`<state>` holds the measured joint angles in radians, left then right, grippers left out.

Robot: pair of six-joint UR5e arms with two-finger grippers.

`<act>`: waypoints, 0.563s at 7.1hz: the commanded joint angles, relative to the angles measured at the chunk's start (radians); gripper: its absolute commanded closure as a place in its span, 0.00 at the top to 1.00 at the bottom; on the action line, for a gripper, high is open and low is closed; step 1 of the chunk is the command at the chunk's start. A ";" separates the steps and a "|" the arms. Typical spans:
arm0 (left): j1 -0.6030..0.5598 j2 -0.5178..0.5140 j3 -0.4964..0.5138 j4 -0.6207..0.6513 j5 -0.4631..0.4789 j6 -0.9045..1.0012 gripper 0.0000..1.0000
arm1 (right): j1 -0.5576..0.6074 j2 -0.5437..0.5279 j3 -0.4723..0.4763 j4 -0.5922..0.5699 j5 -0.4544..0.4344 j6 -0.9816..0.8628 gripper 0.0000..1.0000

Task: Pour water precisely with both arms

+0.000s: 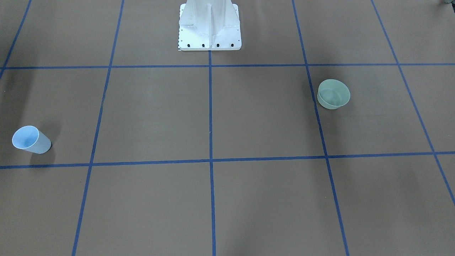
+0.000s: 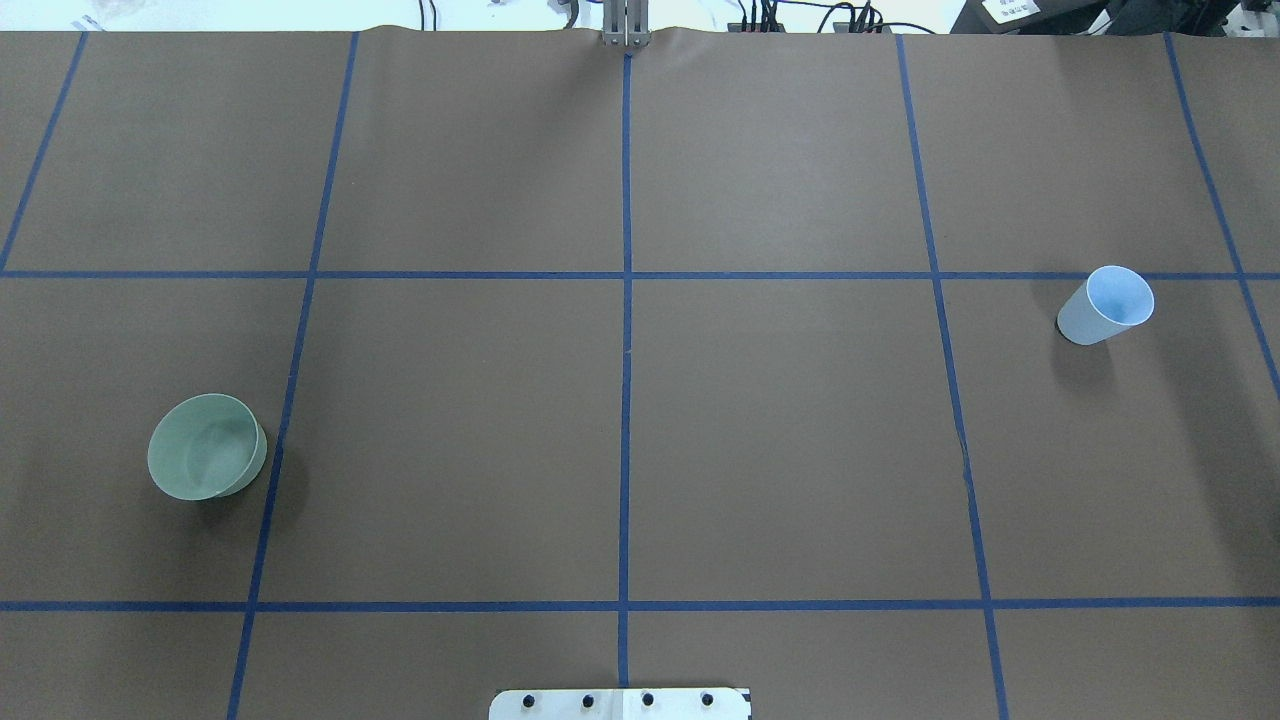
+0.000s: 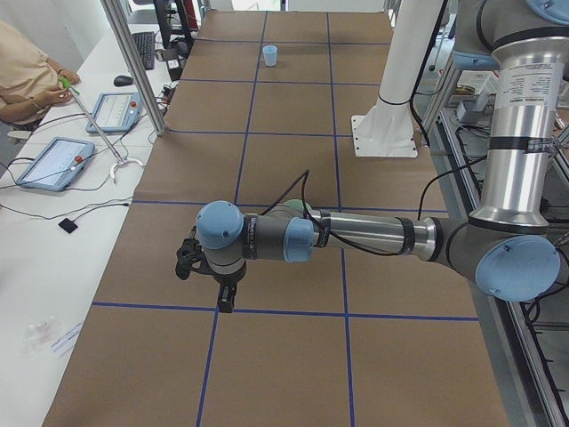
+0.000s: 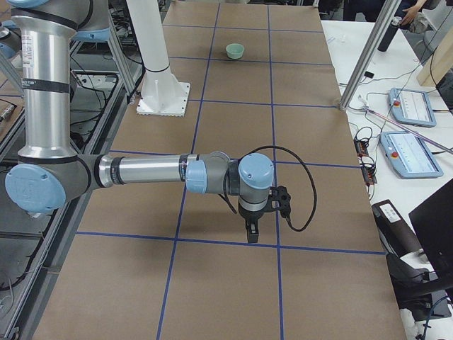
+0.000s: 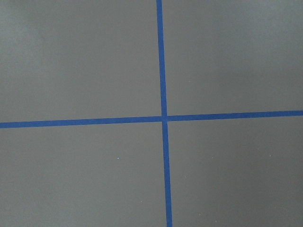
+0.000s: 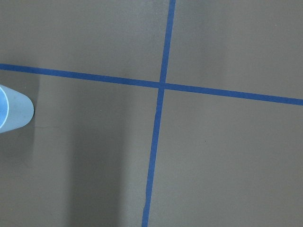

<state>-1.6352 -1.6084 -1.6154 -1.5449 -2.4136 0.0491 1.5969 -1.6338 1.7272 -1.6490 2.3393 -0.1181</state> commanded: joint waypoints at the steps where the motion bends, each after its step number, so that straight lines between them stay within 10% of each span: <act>1: 0.000 0.001 0.000 0.000 0.004 0.000 1.00 | 0.000 0.000 0.002 0.000 0.000 0.000 1.00; 4: 0.000 -0.010 -0.014 -0.007 -0.001 0.000 1.00 | -0.002 0.002 0.003 -0.006 0.002 -0.002 1.00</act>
<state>-1.6352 -1.6146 -1.6186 -1.5473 -2.4111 0.0491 1.5960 -1.6318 1.7310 -1.6518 2.3380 -0.1195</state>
